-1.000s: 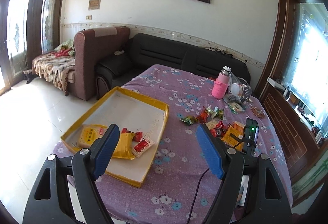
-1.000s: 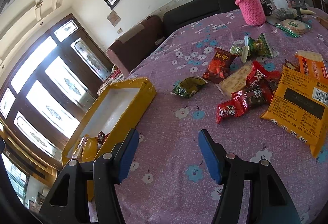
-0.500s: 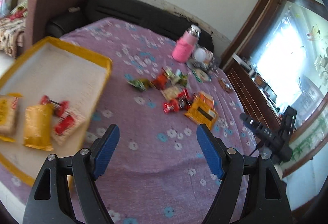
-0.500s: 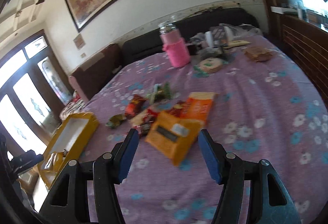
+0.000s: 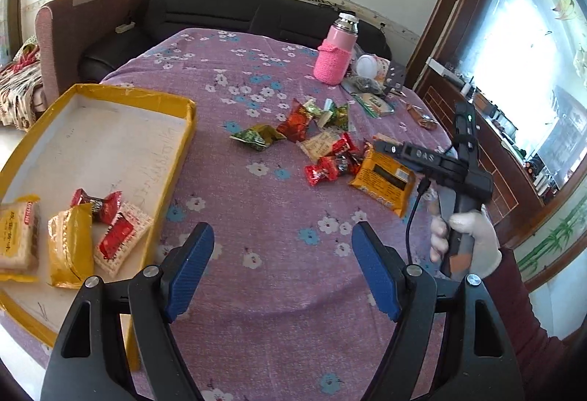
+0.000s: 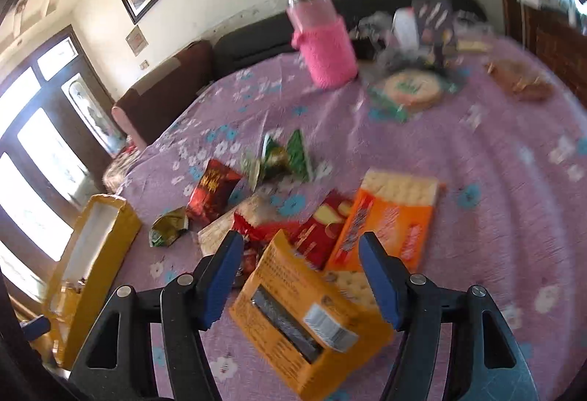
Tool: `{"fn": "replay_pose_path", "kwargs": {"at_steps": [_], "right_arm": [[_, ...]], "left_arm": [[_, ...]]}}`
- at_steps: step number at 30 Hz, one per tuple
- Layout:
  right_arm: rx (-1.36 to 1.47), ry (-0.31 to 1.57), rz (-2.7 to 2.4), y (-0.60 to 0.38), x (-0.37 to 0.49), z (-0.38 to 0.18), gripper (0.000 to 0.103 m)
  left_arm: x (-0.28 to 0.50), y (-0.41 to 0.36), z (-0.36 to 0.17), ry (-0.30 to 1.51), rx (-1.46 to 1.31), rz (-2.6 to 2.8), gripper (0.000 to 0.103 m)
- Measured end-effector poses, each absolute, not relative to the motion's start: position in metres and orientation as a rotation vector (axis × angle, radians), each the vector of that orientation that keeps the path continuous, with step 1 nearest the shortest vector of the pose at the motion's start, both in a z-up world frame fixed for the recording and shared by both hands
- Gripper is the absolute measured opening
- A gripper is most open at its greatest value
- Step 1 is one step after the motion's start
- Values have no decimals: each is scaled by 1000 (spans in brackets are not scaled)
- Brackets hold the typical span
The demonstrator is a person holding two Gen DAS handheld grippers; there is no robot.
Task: Organize snacks
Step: 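Grasp the orange dark-label packet with the right gripper and drop it before the left, then grasp the orange packet with the left gripper while the right grasps the orange cracker packet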
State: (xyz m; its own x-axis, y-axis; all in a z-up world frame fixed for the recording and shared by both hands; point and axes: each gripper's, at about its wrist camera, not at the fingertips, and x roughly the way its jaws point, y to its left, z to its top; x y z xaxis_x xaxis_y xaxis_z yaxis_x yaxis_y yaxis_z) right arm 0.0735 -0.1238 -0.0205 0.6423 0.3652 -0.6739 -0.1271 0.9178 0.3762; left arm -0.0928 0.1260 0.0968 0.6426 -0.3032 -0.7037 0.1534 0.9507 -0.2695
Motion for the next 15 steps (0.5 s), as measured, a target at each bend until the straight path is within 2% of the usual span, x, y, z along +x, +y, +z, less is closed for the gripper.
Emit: {"fn": "replay_pose_path", "kwargs": {"at_steps": [7,11,15], "right_arm": [[301,926,727,-88,43,-19,64],[317,877,633,-103,45,-12,66],[450,815,494,-148,53,-9,66]], "left_arm": [[-64,122,78,897,-235,-250,78],[-53,94,66,965,-286,-319,78],[-47,52,49,1029,-314,-387,78]]}}
